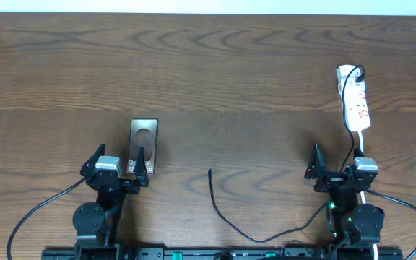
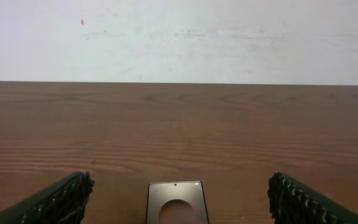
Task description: Plug charger to phone and switch on socket
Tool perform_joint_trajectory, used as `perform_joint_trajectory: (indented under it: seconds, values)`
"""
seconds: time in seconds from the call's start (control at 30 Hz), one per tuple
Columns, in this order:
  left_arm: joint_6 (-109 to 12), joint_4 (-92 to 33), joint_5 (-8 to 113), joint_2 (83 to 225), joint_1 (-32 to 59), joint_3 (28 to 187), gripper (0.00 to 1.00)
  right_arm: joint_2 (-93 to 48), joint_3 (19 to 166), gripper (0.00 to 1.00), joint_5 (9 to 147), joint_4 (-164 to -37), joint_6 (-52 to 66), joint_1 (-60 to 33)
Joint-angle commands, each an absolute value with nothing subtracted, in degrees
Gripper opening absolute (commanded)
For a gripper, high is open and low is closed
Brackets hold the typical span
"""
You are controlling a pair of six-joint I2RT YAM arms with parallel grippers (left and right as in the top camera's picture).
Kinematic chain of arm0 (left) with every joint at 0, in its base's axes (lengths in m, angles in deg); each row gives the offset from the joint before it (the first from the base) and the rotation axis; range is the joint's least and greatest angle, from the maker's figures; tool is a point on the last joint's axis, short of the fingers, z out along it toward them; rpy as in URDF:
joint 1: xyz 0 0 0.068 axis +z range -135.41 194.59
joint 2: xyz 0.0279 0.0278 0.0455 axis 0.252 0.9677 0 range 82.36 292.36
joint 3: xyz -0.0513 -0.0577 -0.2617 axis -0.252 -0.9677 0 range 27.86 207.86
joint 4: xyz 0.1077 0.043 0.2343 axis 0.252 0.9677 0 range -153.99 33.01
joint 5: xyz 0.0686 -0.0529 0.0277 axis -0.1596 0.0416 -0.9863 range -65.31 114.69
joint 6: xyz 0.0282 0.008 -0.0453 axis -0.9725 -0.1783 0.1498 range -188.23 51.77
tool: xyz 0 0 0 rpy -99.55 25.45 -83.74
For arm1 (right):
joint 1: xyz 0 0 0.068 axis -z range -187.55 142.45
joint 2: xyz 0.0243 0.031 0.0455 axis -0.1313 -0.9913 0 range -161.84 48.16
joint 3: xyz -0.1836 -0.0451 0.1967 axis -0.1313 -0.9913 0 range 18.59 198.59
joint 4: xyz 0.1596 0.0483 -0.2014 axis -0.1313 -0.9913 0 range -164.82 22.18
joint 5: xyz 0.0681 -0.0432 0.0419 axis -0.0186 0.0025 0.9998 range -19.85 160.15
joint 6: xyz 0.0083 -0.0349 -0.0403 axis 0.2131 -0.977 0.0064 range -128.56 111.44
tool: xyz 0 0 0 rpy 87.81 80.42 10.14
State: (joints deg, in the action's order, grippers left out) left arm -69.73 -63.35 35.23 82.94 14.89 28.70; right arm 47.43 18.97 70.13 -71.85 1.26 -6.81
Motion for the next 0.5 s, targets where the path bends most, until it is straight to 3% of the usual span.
perform_joint_trajectory:
  seconds: [0.0, 0.47]
  values:
    - [-69.7, -60.8, 36.0, 82.6, 14.8, 28.1, 0.92, 47.8, 18.9, 0.99, 69.6, -72.1, 0.6, -7.6]
    - [-67.5, -61.1, 36.2, 82.6, 14.8, 28.2, 0.92, 47.8, 18.9, 0.99, 69.6, -72.1, 0.6, -7.6]
